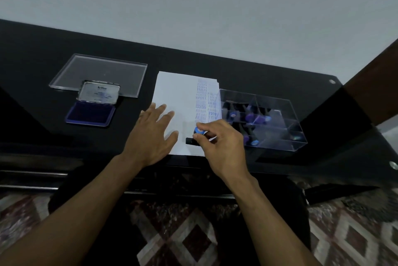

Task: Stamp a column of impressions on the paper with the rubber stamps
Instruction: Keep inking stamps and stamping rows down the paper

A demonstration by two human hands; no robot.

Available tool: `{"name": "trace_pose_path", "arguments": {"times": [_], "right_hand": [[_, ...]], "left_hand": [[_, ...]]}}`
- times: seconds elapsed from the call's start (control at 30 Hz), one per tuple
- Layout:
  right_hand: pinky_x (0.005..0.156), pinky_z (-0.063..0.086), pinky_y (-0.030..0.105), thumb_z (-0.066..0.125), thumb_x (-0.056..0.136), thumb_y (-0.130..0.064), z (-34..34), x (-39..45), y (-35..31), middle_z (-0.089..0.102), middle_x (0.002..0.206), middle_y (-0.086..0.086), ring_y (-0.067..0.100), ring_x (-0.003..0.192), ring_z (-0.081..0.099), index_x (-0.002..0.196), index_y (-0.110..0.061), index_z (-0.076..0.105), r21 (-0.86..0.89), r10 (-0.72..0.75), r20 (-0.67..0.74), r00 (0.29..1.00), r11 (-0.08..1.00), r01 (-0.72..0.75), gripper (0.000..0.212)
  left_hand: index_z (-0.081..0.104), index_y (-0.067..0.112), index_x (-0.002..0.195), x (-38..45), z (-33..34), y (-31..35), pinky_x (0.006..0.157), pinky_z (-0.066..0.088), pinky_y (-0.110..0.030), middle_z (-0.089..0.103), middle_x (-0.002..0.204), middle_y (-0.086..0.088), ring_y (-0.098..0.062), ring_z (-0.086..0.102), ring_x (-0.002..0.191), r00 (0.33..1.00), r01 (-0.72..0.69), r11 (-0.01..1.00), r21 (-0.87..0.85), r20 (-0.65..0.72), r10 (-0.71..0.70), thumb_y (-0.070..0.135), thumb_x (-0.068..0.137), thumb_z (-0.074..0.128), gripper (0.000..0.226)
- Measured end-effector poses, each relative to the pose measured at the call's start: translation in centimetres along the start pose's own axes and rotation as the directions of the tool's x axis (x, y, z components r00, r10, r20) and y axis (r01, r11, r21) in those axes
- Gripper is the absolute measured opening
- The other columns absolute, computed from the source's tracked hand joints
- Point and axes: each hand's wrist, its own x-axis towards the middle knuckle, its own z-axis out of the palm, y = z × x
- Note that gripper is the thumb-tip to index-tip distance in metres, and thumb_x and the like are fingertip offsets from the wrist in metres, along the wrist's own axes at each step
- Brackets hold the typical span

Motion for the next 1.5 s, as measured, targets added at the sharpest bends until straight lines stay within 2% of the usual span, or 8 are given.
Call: {"name": "trace_pose_path", "arguments": {"times": [0.17,0.37,0.57,1.13,1.5], "right_hand": [[0.071,0.054,0.016,0.079,0.081,-0.013,-0.1,-0.3,0.0,0.069,0.096,-0.005,0.004,0.077,0.065,0.103,-0.015,0.077,0.008,-0.010,-0.010,1.000,1.000,0.010,0.022],[0.073,0.056,0.021,0.081,0.080,-0.012,0.3,-0.5,0.0,0.070,0.094,-0.003,0.005,0.077,0.066,0.102,-0.013,0.077,0.008,-0.017,0.001,1.000,1.000,0.017,0.022],[0.074,0.057,0.026,0.081,0.079,-0.010,1.0,-0.4,0.1,0.071,0.095,-0.001,0.007,0.079,0.067,0.101,-0.012,0.078,0.014,-0.016,0.031,0.999,1.000,0.015,0.022],[0.077,0.056,0.027,0.081,0.080,-0.013,2.1,-0.1,0.3,0.070,0.095,-0.001,0.008,0.080,0.067,0.102,-0.012,0.078,-0.037,-0.015,0.085,0.996,0.999,0.018,0.023],[0.072,0.056,0.031,0.079,0.081,-0.011,2.2,-0.2,0.2,0.069,0.088,0.002,0.010,0.075,0.066,0.096,-0.010,0.079,-0.088,-0.075,0.091,0.993,0.993,0.083,0.015]], "left_hand": [[0.042,0.024,0.153,-0.2,0.8,-0.5,0.125,0.004,-0.042,0.026,0.165,-0.002,-0.023,0.009,0.156,0.999,-0.017,0.999,0.029,0.033,0.016,0.064,0.093,0.024,0.074],[0.043,0.026,0.152,-0.1,0.6,-0.6,0.125,0.006,-0.043,0.027,0.165,-0.001,-0.023,0.011,0.156,0.999,-0.019,0.999,0.032,0.045,0.017,0.067,0.091,0.017,0.078],[0.044,0.025,0.152,-0.2,0.7,-0.7,0.126,0.010,-0.045,0.028,0.164,-0.002,-0.024,0.012,0.155,0.999,-0.030,0.999,0.040,0.035,0.029,0.066,0.093,0.019,0.076],[0.045,0.024,0.151,-0.2,1.0,-1.0,0.126,0.012,-0.046,0.030,0.164,-0.004,-0.024,0.014,0.155,0.999,-0.042,0.998,0.054,0.025,0.040,0.063,0.096,0.021,0.072],[0.047,0.023,0.150,-0.1,1.1,-1.0,0.125,0.012,-0.046,0.032,0.163,-0.004,-0.026,0.017,0.154,0.999,-0.042,0.998,0.050,0.018,0.041,0.065,0.095,0.020,0.075]]}}
